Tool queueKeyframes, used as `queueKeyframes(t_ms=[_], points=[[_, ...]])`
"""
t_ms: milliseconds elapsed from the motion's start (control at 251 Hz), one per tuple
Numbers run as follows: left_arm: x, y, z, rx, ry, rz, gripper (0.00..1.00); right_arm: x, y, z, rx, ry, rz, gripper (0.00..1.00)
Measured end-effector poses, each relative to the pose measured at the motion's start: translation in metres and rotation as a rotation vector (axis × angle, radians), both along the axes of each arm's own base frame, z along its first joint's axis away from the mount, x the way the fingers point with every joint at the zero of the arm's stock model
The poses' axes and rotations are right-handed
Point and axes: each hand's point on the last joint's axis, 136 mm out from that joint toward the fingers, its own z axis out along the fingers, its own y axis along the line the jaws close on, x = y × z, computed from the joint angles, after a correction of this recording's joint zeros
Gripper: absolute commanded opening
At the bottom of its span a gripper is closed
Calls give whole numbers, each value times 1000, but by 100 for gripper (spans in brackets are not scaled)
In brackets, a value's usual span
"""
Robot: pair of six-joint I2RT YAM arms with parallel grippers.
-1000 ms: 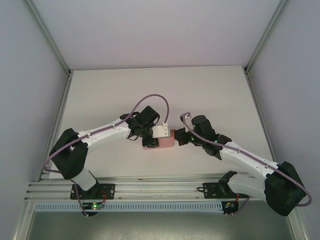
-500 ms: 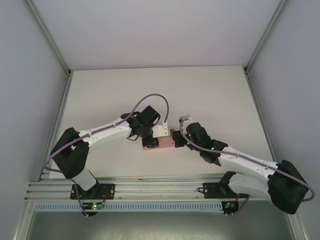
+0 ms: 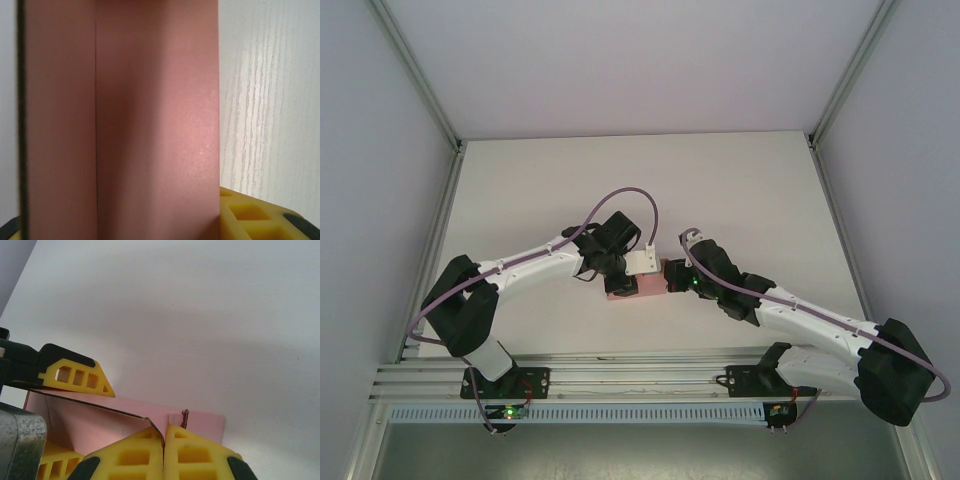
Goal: Assemble paper box
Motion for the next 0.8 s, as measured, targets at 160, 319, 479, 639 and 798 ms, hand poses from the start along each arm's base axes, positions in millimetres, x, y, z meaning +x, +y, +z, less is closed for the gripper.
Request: queueKeyframes(t_ms=[160,319,479,639,798], points=[[0,-1,0,-4,-3,-3,44,2,-4,-1,-32,-31,18,0],[1,-1,1,-6,-6,-3,44,2,-5,-1,-65,-63,44,0],[1,-2,1,-8,-7,-4,44,3,-7,-2,-98,-93,63,0],[3,-3,1,-11,-11,-3,44,5,-9,-3,-134,-130,79,0],[3,-4,0,-14,-12,-7,44,3,-13,-3,-173,-164,88,0]])
